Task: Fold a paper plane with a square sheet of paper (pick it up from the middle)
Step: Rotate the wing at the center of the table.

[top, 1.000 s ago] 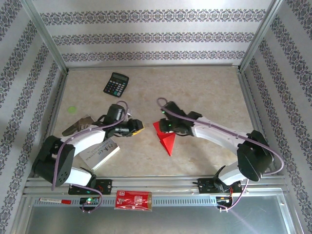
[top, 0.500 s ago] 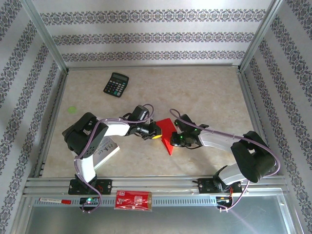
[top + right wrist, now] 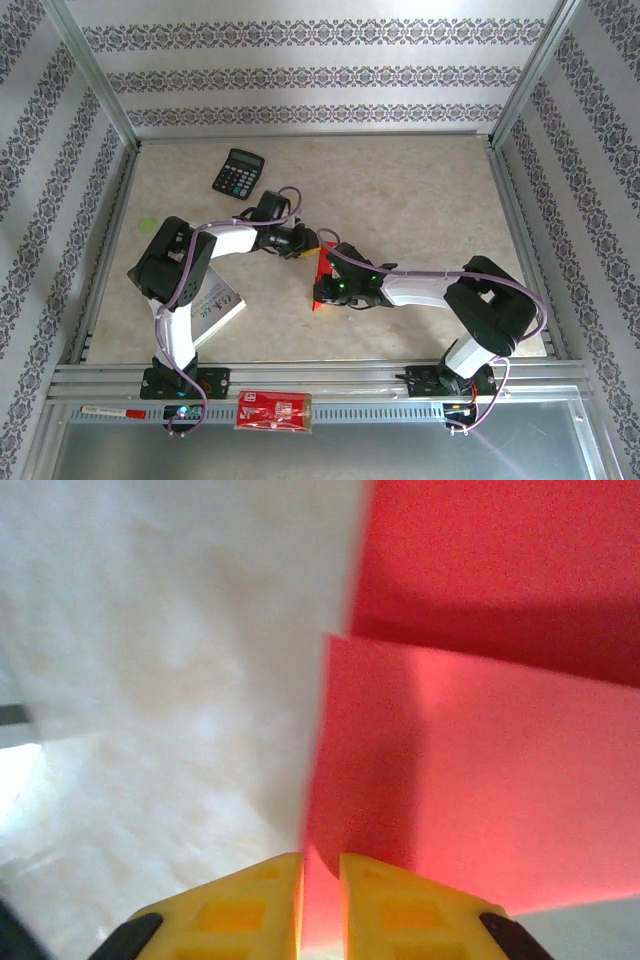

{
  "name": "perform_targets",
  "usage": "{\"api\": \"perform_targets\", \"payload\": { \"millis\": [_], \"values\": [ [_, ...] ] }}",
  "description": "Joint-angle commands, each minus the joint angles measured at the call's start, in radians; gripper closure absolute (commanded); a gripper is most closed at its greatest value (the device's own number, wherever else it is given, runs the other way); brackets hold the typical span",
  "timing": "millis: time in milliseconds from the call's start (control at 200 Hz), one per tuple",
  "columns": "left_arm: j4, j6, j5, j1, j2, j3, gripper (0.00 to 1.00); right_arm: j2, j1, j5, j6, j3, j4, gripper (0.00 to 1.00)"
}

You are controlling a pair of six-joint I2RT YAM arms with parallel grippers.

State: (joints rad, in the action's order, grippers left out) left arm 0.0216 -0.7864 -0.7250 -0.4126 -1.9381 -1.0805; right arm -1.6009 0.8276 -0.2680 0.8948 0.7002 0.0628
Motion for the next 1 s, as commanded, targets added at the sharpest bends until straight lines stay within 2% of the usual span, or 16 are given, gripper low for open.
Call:
{"api": "perform_targets", "payload": {
  "millis": [0,55,95,135,200,285,335,415,485,620,665,734,859,994],
  "values": [
    [-0.043,0.036,0.041,0.050,0.113,0.037,0.72,0.070,-0.015,0.018,-0.019,0.018,0.007,0.76],
    [-0.062,0.053,0.075,0.043,0.178,0.072,0.70,0.129,-0.051,0.049,-0.059,-0.004,-0.057,0.69],
    [-0.062,0.045,0.088,0.030,0.221,0.108,0.69,0.167,-0.089,0.071,-0.095,-0.015,-0.115,0.59],
    [-0.047,0.032,0.088,0.012,0.261,0.149,0.68,0.200,-0.133,0.082,-0.136,-0.019,-0.176,0.55],
    [-0.029,0.019,0.093,-0.037,0.320,0.208,0.66,0.238,-0.203,0.082,-0.201,-0.007,-0.270,0.50],
    [-0.046,0.031,0.145,-0.120,0.385,0.257,0.63,0.258,-0.269,0.098,-0.303,0.049,-0.405,0.34],
    [-0.057,0.038,0.173,-0.171,0.407,0.270,0.61,0.257,-0.289,0.127,-0.365,0.095,-0.489,0.29],
    [-0.055,0.029,0.173,-0.227,0.402,0.276,0.60,0.253,-0.307,0.184,-0.449,0.152,-0.592,0.25],
    [-0.036,0.010,0.152,-0.262,0.366,0.271,0.62,0.253,-0.341,0.187,-0.484,0.172,-0.635,0.22],
    [0.009,-0.018,0.108,-0.270,0.270,0.243,0.70,0.272,-0.429,0.161,-0.444,0.158,-0.639,0.14],
    [-0.004,-0.004,0.112,-0.270,0.243,0.222,0.73,0.273,-0.449,0.148,-0.445,0.151,-0.637,0.02],
    [-0.033,0.016,0.113,-0.263,0.205,0.189,0.78,0.268,-0.476,0.126,-0.439,0.142,-0.634,0.02],
    [-0.028,0.017,0.099,-0.239,0.169,0.186,0.86,0.239,-0.534,-0.054,-0.446,0.129,-0.612,0.02],
    [-0.009,0.011,0.082,-0.223,0.156,0.204,0.90,0.236,-0.516,-0.195,-0.421,0.059,-0.481,0.07]
  ]
}}
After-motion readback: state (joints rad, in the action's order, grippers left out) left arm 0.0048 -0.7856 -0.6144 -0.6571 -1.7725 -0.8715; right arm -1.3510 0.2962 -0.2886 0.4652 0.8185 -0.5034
